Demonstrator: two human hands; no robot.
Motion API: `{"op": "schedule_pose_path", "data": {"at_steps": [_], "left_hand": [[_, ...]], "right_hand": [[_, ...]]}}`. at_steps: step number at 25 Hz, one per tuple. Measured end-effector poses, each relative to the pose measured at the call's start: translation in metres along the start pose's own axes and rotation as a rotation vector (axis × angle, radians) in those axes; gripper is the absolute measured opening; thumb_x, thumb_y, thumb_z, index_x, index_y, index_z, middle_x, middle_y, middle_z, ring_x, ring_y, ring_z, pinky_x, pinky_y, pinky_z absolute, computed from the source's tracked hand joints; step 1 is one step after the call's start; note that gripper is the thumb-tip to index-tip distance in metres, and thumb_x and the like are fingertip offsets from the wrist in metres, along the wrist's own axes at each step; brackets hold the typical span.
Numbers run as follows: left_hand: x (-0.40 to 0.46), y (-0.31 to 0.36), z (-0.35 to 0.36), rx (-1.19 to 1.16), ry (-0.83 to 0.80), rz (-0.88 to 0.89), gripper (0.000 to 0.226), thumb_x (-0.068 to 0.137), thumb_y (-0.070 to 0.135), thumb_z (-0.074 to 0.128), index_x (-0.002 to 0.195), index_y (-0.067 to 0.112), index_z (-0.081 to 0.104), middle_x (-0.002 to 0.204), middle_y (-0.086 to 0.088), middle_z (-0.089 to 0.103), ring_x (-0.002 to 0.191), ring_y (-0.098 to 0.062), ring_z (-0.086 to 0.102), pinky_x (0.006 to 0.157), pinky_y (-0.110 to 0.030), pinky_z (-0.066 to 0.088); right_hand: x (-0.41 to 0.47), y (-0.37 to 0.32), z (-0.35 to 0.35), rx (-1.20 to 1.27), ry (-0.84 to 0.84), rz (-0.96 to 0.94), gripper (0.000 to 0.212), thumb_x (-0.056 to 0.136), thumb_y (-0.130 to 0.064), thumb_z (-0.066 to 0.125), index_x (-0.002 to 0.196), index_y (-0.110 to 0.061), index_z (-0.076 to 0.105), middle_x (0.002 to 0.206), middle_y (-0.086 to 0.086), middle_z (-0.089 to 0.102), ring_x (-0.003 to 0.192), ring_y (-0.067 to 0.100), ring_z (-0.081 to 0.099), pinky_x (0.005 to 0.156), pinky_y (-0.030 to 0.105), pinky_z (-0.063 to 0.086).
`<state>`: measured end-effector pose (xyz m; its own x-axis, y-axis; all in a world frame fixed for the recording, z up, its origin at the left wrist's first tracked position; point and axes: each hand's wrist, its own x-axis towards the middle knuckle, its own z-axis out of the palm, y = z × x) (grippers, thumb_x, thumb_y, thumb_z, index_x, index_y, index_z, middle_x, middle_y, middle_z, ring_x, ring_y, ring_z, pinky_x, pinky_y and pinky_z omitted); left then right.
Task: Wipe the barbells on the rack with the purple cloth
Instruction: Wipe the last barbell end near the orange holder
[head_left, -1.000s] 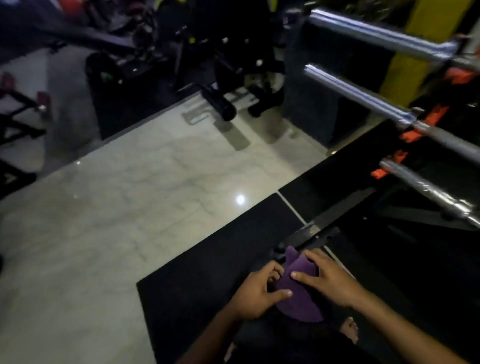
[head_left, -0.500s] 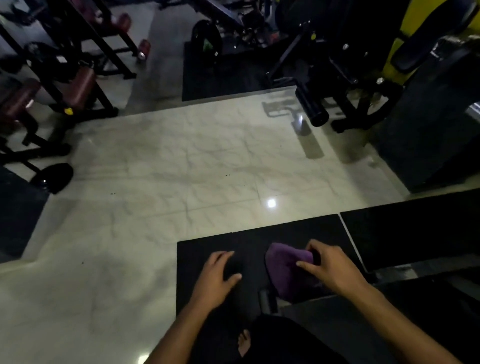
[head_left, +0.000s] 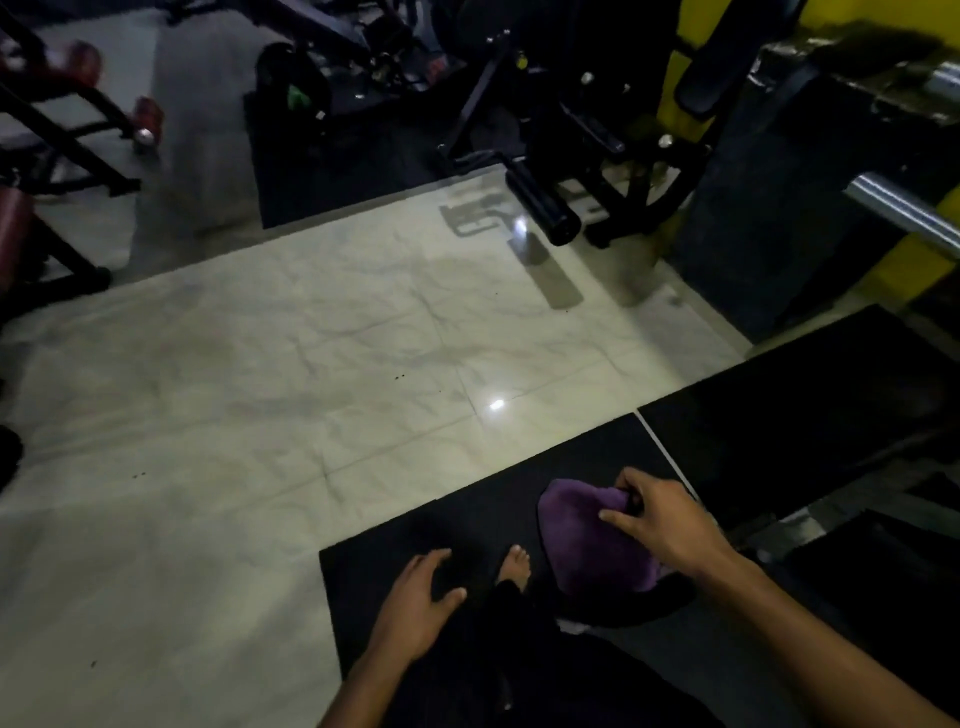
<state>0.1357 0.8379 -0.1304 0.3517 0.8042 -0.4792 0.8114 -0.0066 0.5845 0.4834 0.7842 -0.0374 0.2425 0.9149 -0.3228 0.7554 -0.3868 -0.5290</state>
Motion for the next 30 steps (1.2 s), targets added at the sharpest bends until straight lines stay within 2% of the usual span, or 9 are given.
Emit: {"op": "schedule_pose_path", "data": {"at_steps": [3, 6, 9, 14, 17, 21, 26, 28, 30], "left_hand": [[0.075, 0.039, -0.017, 0.093, -0.157, 0.118, 0.059, 0.090, 0.041, 0.068, 0.144, 0.036, 0.045, 0.141, 0.009, 0.053, 0.131, -0.009, 0.049, 0.107, -0.028, 0.042], [0.144, 0.092, -0.039, 0.250, -0.308, 0.280, 0.062, 0.090, 0.043, 0.067, 0.147, 0.038, 0.040, 0.144, 0.012, 0.048, 0.133, -0.009, 0.048, 0.108, -0.028, 0.042], [0.198, 0.159, -0.065, 0.285, -0.311, 0.470, 0.062, 0.089, 0.045, 0.067, 0.145, 0.041, 0.041, 0.138, 0.022, 0.045, 0.127, -0.002, 0.049, 0.104, -0.022, 0.043], [0.267, 0.299, -0.074, 0.299, -0.453, 0.808, 0.080, 0.086, 0.051, 0.069, 0.153, 0.042, 0.026, 0.147, 0.030, 0.029, 0.134, 0.009, 0.027, 0.111, -0.016, 0.026], [0.292, 0.362, -0.051, 0.378, -0.635, 0.953, 0.070, 0.085, 0.058, 0.066, 0.147, 0.038, 0.041, 0.137, 0.022, 0.047, 0.128, 0.000, 0.044, 0.106, -0.018, 0.036], [0.335, 0.435, -0.019, 0.418, -0.798, 1.118, 0.050, 0.091, 0.061, 0.055, 0.131, 0.032, 0.058, 0.120, 0.015, 0.061, 0.107, -0.004, 0.058, 0.091, -0.023, 0.047], [0.371, 0.526, 0.005, 0.509, -0.937, 1.318, 0.033, 0.099, 0.049, 0.052, 0.124, 0.029, 0.056, 0.109, 0.015, 0.055, 0.103, -0.009, 0.056, 0.080, -0.020, 0.040], [0.377, 0.565, 0.031, 0.551, -0.951, 1.381, 0.033, 0.099, 0.047, 0.052, 0.124, 0.026, 0.054, 0.121, 0.006, 0.061, 0.111, -0.016, 0.057, 0.087, -0.028, 0.044], [0.367, 0.593, 0.056, 0.646, -0.999, 1.422, 0.040, 0.098, 0.047, 0.052, 0.131, 0.025, 0.048, 0.131, -0.001, 0.060, 0.119, -0.024, 0.057, 0.093, -0.033, 0.046]], "right_hand": [[0.025, 0.015, -0.013, 0.059, 0.091, 0.048, 0.027, 0.084, -0.044, 0.077, 0.090, -0.029, 0.054, 0.075, -0.011, 0.061, 0.070, 0.007, 0.059, 0.058, 0.026, 0.044], [0.044, 0.030, -0.025, 0.136, 0.181, 0.137, 0.027, 0.085, -0.045, 0.075, 0.094, -0.029, 0.054, 0.075, -0.010, 0.062, 0.069, 0.008, 0.059, 0.063, 0.033, 0.049], [0.066, 0.032, -0.045, 0.158, 0.198, 0.140, 0.025, 0.087, -0.046, 0.071, 0.100, -0.031, 0.056, 0.083, -0.012, 0.066, 0.075, 0.008, 0.062, 0.069, 0.035, 0.051], [0.106, 0.025, -0.103, 0.222, 0.310, 0.183, 0.021, 0.088, -0.041, 0.073, 0.102, -0.029, 0.063, 0.066, -0.021, 0.059, 0.065, -0.003, 0.057, 0.057, 0.016, 0.040], [0.115, 0.031, -0.134, 0.289, 0.385, 0.203, 0.018, 0.088, -0.040, 0.074, 0.099, -0.031, 0.063, 0.069, -0.027, 0.059, 0.064, -0.001, 0.057, 0.056, 0.011, 0.036], [0.131, 0.062, -0.163, 0.425, 0.567, 0.379, 0.021, 0.088, -0.037, 0.076, 0.102, -0.027, 0.064, 0.084, -0.016, 0.067, 0.081, -0.001, 0.063, 0.067, 0.010, 0.044], [0.138, 0.074, -0.168, 0.831, 0.948, 0.807, 0.037, 0.082, -0.055, 0.073, 0.110, -0.036, 0.057, 0.109, -0.010, 0.068, 0.097, -0.005, 0.064, 0.081, 0.015, 0.050], [0.144, 0.074, -0.163, 1.296, 1.045, 0.960, 0.048, 0.079, -0.065, 0.066, 0.116, -0.035, 0.058, 0.116, -0.005, 0.068, 0.102, 0.001, 0.064, 0.086, 0.027, 0.053], [0.152, 0.078, -0.153, 1.864, 1.146, 0.934, 0.058, 0.080, -0.074, 0.057, 0.122, -0.034, 0.061, 0.121, 0.003, 0.067, 0.110, 0.022, 0.065, 0.089, 0.046, 0.054]]}}
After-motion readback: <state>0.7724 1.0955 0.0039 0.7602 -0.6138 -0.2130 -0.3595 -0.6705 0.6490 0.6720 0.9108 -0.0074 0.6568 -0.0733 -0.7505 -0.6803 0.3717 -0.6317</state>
